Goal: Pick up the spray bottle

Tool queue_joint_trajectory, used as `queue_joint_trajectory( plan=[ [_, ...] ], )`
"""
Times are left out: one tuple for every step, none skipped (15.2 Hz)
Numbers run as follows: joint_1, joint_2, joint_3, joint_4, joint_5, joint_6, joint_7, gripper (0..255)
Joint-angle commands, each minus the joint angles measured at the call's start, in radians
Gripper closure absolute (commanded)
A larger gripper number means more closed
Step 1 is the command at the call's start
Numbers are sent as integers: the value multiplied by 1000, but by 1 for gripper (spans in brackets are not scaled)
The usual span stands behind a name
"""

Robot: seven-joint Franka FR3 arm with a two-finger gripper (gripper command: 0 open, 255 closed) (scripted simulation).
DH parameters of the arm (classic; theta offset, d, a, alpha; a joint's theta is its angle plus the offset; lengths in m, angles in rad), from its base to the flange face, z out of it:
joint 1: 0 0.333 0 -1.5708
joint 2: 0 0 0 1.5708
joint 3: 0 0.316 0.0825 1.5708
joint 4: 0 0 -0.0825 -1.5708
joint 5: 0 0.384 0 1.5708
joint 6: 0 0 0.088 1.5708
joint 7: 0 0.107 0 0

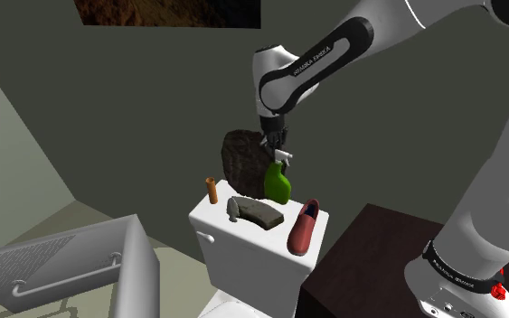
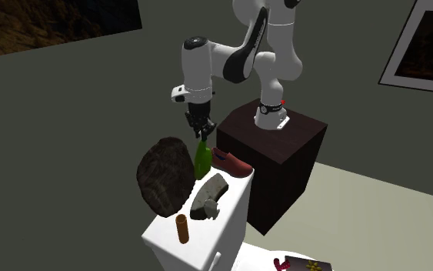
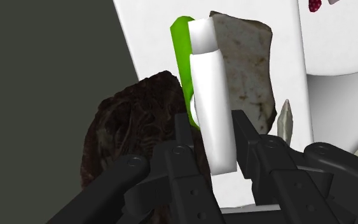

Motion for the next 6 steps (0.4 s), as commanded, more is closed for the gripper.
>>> queue_joint_trajectory(
  plan=[
    [0,-13,1,11,3,-24,-3,255],
    [0,-20,1,17,5,-37,-4,255],
    [0,-27,1,22,6,-49,-6,255],
    [0,-34,1,28,8,-62,-7,255],
    [0,-35,1,29,8,-64,-8,255],
    [0,-35,1,29,8,-64,-8,255]
  ],
)
